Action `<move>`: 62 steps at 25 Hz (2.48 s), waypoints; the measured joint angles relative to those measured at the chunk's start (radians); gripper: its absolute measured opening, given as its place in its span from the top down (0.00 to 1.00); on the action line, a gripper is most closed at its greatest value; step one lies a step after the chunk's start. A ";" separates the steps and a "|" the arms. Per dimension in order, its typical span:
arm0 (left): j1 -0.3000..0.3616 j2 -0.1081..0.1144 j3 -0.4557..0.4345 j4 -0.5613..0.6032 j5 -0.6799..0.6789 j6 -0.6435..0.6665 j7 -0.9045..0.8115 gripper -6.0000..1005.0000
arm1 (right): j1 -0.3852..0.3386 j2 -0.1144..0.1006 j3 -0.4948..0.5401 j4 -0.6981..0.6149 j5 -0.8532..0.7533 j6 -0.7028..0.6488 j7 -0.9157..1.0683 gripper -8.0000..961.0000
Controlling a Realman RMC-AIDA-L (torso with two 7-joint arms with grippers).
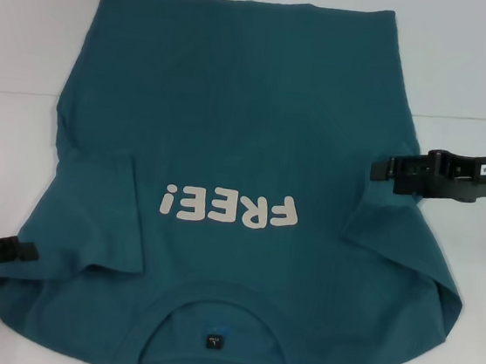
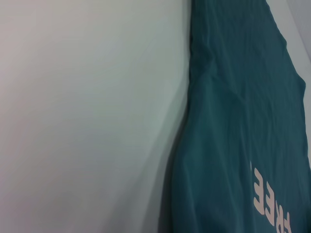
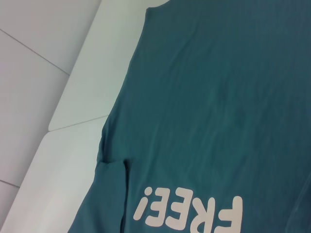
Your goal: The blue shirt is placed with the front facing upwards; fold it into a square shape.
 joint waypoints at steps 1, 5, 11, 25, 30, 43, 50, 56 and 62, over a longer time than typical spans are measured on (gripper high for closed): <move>0.000 0.000 -0.002 0.000 0.000 0.000 0.000 0.24 | 0.000 0.000 0.000 0.000 0.000 0.000 0.000 0.31; -0.001 0.001 -0.002 -0.003 0.006 -0.001 -0.002 0.26 | 0.000 0.000 0.000 0.000 -0.002 0.000 0.000 0.31; 0.000 0.001 -0.003 -0.005 0.008 -0.013 0.000 0.35 | 0.000 0.000 0.000 0.000 -0.002 0.001 -0.001 0.31; -0.002 0.009 -0.003 -0.016 0.006 0.005 0.022 0.95 | -0.001 0.000 0.000 0.002 -0.002 0.000 -0.001 0.31; -0.017 0.030 -0.082 -0.048 -0.005 0.095 0.082 0.99 | -0.004 0.000 0.000 0.002 -0.002 0.000 -0.001 0.31; -0.033 0.057 -0.183 -0.110 -0.032 0.209 0.182 0.99 | -0.008 -0.006 0.000 0.003 0.002 -0.001 -0.001 0.31; -0.042 0.059 -0.179 -0.115 -0.030 0.199 0.179 0.98 | -0.013 -0.013 0.003 0.003 -0.002 -0.012 -0.061 0.31; -0.042 0.060 -0.175 -0.114 -0.027 0.191 0.176 0.98 | -0.034 -0.038 0.033 0.004 -0.003 -0.067 -0.102 0.31; -0.047 0.060 -0.174 -0.115 -0.027 0.185 0.170 0.98 | -0.077 -0.115 0.036 0.000 -0.020 -0.216 -0.057 0.32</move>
